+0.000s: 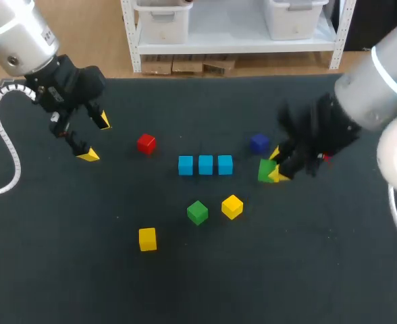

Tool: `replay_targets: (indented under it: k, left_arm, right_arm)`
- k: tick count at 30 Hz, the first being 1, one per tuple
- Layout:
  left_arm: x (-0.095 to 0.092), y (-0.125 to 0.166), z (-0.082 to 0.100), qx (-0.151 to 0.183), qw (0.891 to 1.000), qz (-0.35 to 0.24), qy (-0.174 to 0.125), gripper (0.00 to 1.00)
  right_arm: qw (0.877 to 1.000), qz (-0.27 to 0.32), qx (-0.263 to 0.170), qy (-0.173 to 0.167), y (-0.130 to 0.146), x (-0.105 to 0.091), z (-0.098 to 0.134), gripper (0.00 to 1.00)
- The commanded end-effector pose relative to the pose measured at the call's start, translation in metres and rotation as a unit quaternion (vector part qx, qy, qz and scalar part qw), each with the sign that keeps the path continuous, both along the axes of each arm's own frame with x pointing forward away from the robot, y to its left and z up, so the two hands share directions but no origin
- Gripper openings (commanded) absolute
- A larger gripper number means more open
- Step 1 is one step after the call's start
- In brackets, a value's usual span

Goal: Place the blue cubes, place green cubes on the blue cubes, place the yellow cubes on the green cubes, then place the red cubes on the yellow cubes, and place purple cube on the red cubes.

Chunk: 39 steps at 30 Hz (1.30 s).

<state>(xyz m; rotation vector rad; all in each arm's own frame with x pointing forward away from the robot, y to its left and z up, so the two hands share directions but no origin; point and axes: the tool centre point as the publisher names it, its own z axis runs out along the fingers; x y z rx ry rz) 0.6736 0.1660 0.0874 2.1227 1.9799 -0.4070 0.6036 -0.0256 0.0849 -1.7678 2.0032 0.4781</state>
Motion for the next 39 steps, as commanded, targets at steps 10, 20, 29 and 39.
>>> replay_targets:
  k: [10,20,29,39]
  left_arm:
    - [0.001,0.001,0.000,-0.001,1.000,-0.002,0.000,1.00]
    - [0.001,0.001,0.000,-0.001,1.000,-0.002,0.000,1.00]
    - [0.001,0.001,0.000,-0.001,1.000,-0.002,0.000,1.00]
    - [0.001,0.001,0.000,-0.001,1.000,-0.002,0.000,1.00]
  right_arm:
    - [0.996,0.070,-0.002,0.061,0.030,0.059,-0.002,0.00]
    - [0.996,0.064,0.007,0.063,0.064,0.069,-0.021,0.00]
    - [0.995,0.073,-0.014,0.063,0.077,0.074,-0.034,0.00]
    - [0.996,0.065,-0.016,0.065,0.083,0.078,-0.039,0.00]
